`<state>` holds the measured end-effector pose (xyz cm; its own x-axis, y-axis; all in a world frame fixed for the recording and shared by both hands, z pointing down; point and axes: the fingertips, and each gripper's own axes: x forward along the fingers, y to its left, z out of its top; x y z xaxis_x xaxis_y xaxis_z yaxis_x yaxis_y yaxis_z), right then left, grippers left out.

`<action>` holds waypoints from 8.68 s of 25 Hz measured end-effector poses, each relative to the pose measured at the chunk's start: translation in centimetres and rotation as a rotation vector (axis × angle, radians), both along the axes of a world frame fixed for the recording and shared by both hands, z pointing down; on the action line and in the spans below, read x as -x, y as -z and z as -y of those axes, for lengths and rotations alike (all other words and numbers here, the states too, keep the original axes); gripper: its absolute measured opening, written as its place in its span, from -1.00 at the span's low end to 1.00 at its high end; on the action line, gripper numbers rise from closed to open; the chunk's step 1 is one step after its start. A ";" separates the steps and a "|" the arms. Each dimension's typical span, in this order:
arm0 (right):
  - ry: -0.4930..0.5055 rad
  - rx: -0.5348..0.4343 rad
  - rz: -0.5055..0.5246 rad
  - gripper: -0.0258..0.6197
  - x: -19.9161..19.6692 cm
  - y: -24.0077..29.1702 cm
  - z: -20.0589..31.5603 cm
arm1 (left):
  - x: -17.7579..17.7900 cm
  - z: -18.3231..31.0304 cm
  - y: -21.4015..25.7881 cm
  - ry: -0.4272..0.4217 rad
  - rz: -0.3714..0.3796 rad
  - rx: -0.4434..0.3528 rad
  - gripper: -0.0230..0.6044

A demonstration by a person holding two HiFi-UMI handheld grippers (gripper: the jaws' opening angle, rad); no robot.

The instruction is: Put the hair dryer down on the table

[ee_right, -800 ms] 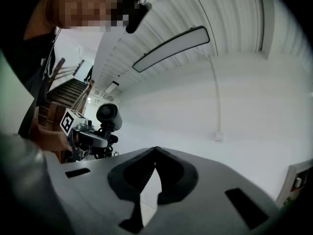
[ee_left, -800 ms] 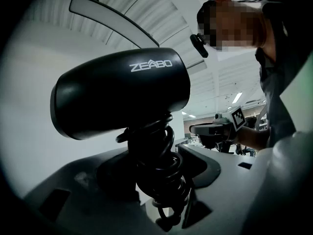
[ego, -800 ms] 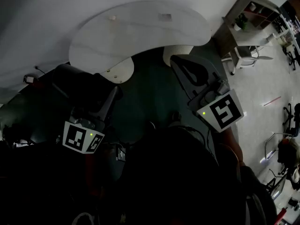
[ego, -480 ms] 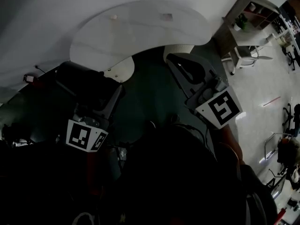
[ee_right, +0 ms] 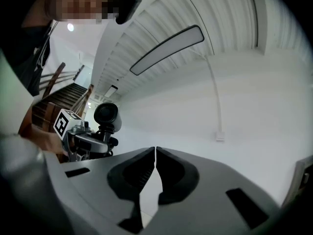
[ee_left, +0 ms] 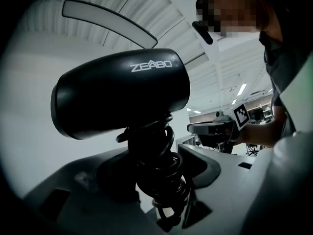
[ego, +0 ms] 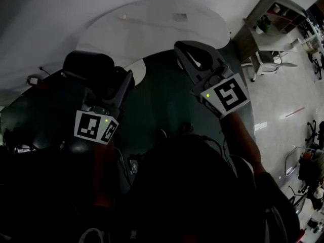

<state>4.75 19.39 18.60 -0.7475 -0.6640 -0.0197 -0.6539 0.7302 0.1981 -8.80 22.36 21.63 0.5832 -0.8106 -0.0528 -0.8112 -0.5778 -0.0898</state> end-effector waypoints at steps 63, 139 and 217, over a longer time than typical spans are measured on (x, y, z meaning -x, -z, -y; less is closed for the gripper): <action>-0.077 0.026 0.020 -0.89 -2.1 -0.7 5.9 | -2.0 6.2 -1.7 -0.101 -0.006 0.064 -0.17; 0.069 0.107 0.028 -0.89 0.2 -3.5 26.1 | 0.6 22.4 -4.4 0.075 -0.039 0.174 -0.17; -0.032 0.174 0.014 -0.89 5.5 -5.9 45.4 | 6.1 43.2 -7.9 -0.028 -0.052 0.268 -0.17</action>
<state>-0.72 -25.96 24.48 -0.7260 -0.6820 0.0880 -0.6794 0.7312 0.0612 -14.89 -20.86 29.50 0.6077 -0.7832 0.1311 -0.7941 -0.5975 0.1111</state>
